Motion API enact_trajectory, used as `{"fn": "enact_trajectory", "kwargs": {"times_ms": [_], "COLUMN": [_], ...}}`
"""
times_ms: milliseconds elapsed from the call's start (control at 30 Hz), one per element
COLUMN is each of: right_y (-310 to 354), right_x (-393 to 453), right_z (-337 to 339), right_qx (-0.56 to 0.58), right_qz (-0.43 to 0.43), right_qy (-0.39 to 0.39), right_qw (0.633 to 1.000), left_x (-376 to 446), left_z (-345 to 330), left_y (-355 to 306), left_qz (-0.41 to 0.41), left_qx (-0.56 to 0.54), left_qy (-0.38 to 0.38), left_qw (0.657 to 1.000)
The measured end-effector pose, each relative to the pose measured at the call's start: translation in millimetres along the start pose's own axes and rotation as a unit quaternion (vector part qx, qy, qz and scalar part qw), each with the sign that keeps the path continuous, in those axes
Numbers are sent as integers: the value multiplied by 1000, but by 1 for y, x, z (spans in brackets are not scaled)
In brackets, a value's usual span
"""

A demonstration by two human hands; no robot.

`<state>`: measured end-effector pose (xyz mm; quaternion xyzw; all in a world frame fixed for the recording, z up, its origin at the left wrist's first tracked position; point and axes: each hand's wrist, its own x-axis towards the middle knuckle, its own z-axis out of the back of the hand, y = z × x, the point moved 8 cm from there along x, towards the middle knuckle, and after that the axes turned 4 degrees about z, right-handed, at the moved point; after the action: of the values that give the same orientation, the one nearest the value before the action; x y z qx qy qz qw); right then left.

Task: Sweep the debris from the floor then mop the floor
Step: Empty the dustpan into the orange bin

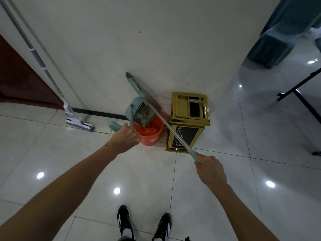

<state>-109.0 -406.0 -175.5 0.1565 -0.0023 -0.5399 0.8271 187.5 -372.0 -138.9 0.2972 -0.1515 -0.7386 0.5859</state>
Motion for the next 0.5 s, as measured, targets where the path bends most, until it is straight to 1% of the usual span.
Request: {"fn": "enact_trajectory", "kwargs": {"times_ms": [367, 500], "right_y": [1, 2], "right_x": [1, 0], "right_z": [-1, -1], "right_qx": [8, 10], "right_qz": [3, 0], "right_qy": [-5, -3], "right_qw": [1000, 1000], "left_x": [-2, -2], "left_z": [-4, -2], "left_y": [-3, 1], "left_qz": [-21, -16], "left_qx": [-1, -8], "left_qy": [2, -19], "left_qw": [1000, 1000]}}
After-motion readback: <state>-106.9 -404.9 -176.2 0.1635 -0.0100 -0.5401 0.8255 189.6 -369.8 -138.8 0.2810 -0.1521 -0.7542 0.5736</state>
